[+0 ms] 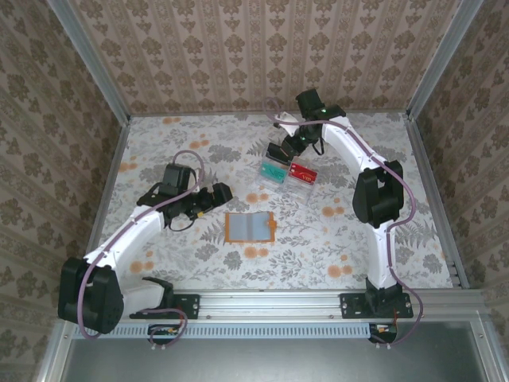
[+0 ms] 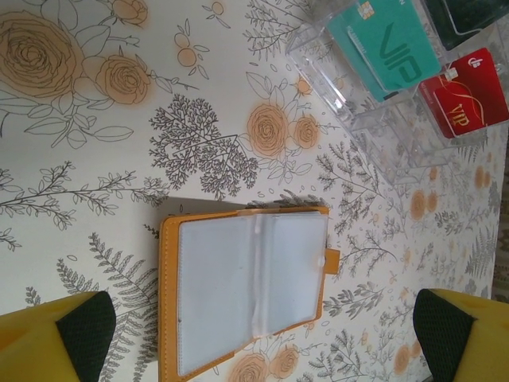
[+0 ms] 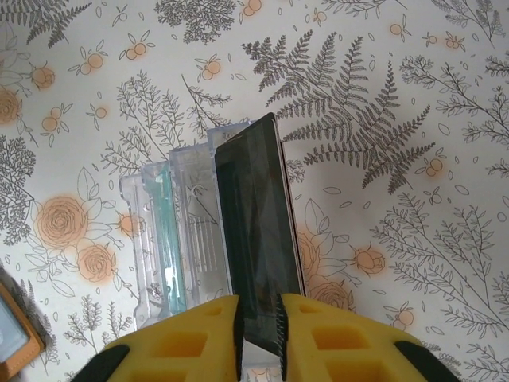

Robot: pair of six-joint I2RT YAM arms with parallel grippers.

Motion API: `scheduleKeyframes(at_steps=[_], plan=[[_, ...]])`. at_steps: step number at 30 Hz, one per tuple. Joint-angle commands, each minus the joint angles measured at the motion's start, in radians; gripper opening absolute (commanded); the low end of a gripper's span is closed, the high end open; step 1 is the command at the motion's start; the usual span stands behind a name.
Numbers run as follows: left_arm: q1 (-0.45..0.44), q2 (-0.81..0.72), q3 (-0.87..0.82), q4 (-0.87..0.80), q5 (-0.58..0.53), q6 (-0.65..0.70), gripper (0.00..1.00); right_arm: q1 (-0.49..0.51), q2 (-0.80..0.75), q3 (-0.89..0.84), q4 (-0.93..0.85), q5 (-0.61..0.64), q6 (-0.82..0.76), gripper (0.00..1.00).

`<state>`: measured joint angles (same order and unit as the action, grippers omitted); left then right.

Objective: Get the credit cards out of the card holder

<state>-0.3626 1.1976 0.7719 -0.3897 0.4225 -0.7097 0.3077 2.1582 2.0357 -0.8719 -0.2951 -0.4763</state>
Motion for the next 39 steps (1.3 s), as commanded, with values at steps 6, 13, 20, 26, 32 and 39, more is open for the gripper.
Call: scheduleKeyframes(at_steps=[6, 13, 20, 26, 32, 39], plan=[[0.008, -0.039, -0.032, -0.008, -0.034, 0.001, 1.00, 0.023, -0.222, -0.112, 0.075, 0.117, 0.356, 0.40], [0.009, -0.062, -0.076, -0.017, -0.094, -0.017, 1.00, 0.113, -0.424, -0.426, 0.162, 0.103, 0.702, 0.52], [0.013, -0.082, -0.103, -0.041, -0.152, -0.016, 1.00, 0.342, -0.494, -0.691, 0.295, 0.114, 0.952, 0.55], [0.022, -0.117, -0.120, -0.072, -0.219, -0.026, 1.00, 0.506, -0.406, -0.751, 0.367, 0.167, 1.121, 0.55], [0.046, -0.174, -0.142, -0.098, -0.257, -0.059, 1.00, 0.568, -0.242, -0.662, 0.276, 0.179, 1.171, 0.53], [0.056, -0.190, -0.142, -0.100, -0.221, -0.054, 1.00, 0.576, -0.183, -0.625, 0.266, 0.237, 1.169, 0.52]])
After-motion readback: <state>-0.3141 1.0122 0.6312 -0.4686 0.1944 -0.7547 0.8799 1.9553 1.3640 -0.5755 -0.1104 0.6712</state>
